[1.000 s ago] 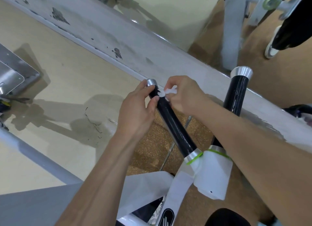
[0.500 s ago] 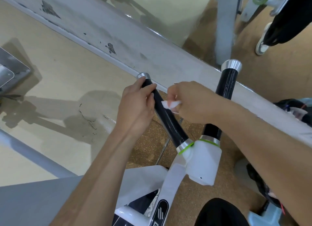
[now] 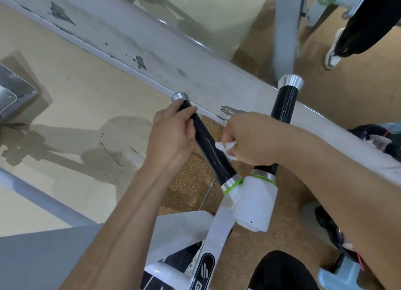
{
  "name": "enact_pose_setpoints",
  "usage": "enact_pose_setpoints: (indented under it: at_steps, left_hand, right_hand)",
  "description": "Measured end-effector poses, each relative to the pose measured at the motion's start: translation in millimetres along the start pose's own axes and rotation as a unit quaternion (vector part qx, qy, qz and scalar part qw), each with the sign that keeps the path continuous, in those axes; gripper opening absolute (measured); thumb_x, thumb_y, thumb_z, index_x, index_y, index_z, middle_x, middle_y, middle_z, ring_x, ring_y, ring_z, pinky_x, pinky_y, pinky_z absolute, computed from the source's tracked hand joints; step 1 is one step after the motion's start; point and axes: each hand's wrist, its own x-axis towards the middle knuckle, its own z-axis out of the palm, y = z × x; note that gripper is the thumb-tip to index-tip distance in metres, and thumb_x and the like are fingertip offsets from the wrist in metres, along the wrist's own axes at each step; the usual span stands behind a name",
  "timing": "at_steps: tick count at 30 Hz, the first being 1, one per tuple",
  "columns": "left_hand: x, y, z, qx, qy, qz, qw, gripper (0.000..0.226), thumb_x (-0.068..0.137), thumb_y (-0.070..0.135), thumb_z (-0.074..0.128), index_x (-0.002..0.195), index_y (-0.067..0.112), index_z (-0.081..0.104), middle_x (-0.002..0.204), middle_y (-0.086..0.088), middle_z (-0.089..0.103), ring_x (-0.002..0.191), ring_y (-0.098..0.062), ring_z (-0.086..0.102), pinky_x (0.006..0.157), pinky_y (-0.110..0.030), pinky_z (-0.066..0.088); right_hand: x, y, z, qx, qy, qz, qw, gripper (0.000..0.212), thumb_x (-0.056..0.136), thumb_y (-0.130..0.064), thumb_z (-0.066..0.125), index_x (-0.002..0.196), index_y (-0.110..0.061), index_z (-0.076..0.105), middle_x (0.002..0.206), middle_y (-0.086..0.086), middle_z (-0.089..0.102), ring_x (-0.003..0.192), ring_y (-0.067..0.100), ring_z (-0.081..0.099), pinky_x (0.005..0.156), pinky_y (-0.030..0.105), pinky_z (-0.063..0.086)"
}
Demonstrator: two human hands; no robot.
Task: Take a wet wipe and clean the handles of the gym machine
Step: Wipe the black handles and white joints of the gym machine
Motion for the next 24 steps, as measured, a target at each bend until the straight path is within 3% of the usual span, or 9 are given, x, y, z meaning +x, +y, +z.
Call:
enact_pose_setpoints:
  at_steps: [2, 5, 7, 10, 14, 17, 19, 20, 24]
  left_hand:
    - [-4.0, 2.1, -1.4, 0.005, 0.004, 0.002, 1.000, 0.034, 0.094, 0.015, 0.047, 0.126, 0.019, 0.059, 0.141, 0.000, 0.047, 0.125, -0.026, 0.037, 0.099, -0.026, 0.029]
    - [-20.3, 10.9, -0.7, -0.013, 0.021, 0.037, 0.999, 0.029, 0.090, 0.017, 0.055, 0.118, 0.021, 0.065, 0.132, 0.002, 0.054, 0.119, -0.023, 0.041, 0.094, -0.019, 0.028]
    - [-36.1, 16.4, 3.1, -0.028, 0.033, 0.060, 0.997, 0.025, 0.088, 0.016, 0.059, 0.109, 0.023, 0.070, 0.122, 0.005, 0.060, 0.109, -0.020, 0.044, 0.089, -0.016, 0.029]
    - [-52.2, 19.0, 9.2, -0.053, 0.048, 0.066, 0.995, 0.023, 0.087, 0.014, 0.061, 0.102, 0.025, 0.073, 0.112, 0.008, 0.063, 0.096, -0.016, 0.044, 0.080, -0.008, 0.029]
    - [-60.0, 26.3, 4.2, -0.081, 0.041, 0.078, 0.993, 0.026, 0.085, 0.010, 0.059, 0.101, 0.027, 0.072, 0.103, 0.016, 0.066, 0.084, -0.005, 0.043, 0.079, -0.002, 0.030]
    - [-64.4, 33.9, -0.1, -0.164, 0.006, 0.034, 0.986, 0.036, 0.089, 0.010, 0.054, 0.106, 0.038, 0.068, 0.089, 0.034, 0.063, 0.081, 0.003, 0.051, 0.074, -0.005, 0.035]
    - [-65.5, 37.6, -1.3, -0.240, -0.002, -0.009, 0.971, 0.035, 0.090, 0.015, 0.050, 0.106, 0.041, 0.066, 0.090, 0.028, 0.066, 0.089, 0.002, 0.059, 0.080, -0.012, 0.042]
    - [-65.6, 39.4, -1.9, -0.259, -0.008, -0.013, 0.966, 0.032, 0.091, 0.017, 0.051, 0.105, 0.040, 0.067, 0.092, 0.022, 0.068, 0.091, 0.001, 0.060, 0.081, -0.014, 0.044]
    - [-70.7, 44.6, 0.2, -0.199, -0.025, 0.054, 0.978, 0.024, 0.085, 0.013, 0.065, 0.096, 0.034, 0.072, 0.090, 0.022, 0.066, 0.086, 0.000, 0.058, 0.075, -0.011, 0.042]
  right_hand:
    - [0.6, -3.6, 3.8, -0.013, 0.060, 0.017, 0.998, 0.015, 0.091, -0.026, 0.051, 0.090, -0.022, 0.066, 0.082, -0.003, 0.064, 0.083, 0.020, 0.058, 0.087, 0.040, 0.043]
    - [-7.7, -3.2, 12.0, -0.062, 0.047, 0.009, 0.997, 0.019, 0.087, -0.017, 0.051, 0.069, -0.022, 0.052, 0.068, -0.006, 0.053, 0.080, 0.020, 0.052, 0.099, 0.045, 0.031]
    - [-19.5, -2.3, 11.8, -0.071, 0.009, -0.004, 0.997, 0.023, 0.084, -0.014, 0.050, 0.063, -0.021, 0.044, 0.071, -0.003, 0.051, 0.089, 0.021, 0.048, 0.097, 0.041, 0.026]
    - [-30.7, -1.2, 6.2, -0.079, -0.019, -0.031, 0.996, 0.012, 0.086, -0.017, 0.051, 0.076, -0.017, 0.057, 0.086, 0.000, 0.057, 0.102, 0.020, 0.042, 0.096, 0.041, 0.024]
    - [-36.3, 2.8, -6.7, -0.014, -0.059, -0.040, 0.997, 0.026, 0.089, -0.018, 0.047, 0.067, -0.007, 0.054, 0.074, 0.011, 0.055, 0.079, 0.019, 0.048, 0.080, 0.041, 0.037]
    - [-34.8, 4.5, -6.8, 0.046, 0.031, -0.007, 0.998, 0.027, 0.089, -0.026, 0.049, 0.069, -0.011, 0.059, 0.068, 0.009, 0.051, 0.079, 0.020, 0.047, 0.067, 0.040, 0.038]
    - [-34.4, 4.1, 4.3, -0.046, 0.107, 0.010, 0.993, 0.019, 0.087, -0.028, 0.049, 0.071, -0.021, 0.058, 0.073, -0.002, 0.043, 0.093, 0.022, 0.043, 0.077, 0.037, 0.032]
    - [-35.6, 3.7, 10.1, -0.075, 0.107, 0.003, 0.991, 0.017, 0.087, -0.028, 0.048, 0.074, -0.023, 0.059, 0.079, -0.003, 0.045, 0.099, 0.022, 0.042, 0.082, 0.039, 0.030]
    - [-44.5, 8.4, 9.7, -0.072, 0.030, -0.035, 0.996, 0.028, 0.092, -0.031, 0.044, 0.068, -0.024, 0.056, 0.090, -0.006, 0.052, 0.104, 0.018, 0.043, 0.099, 0.040, 0.026]
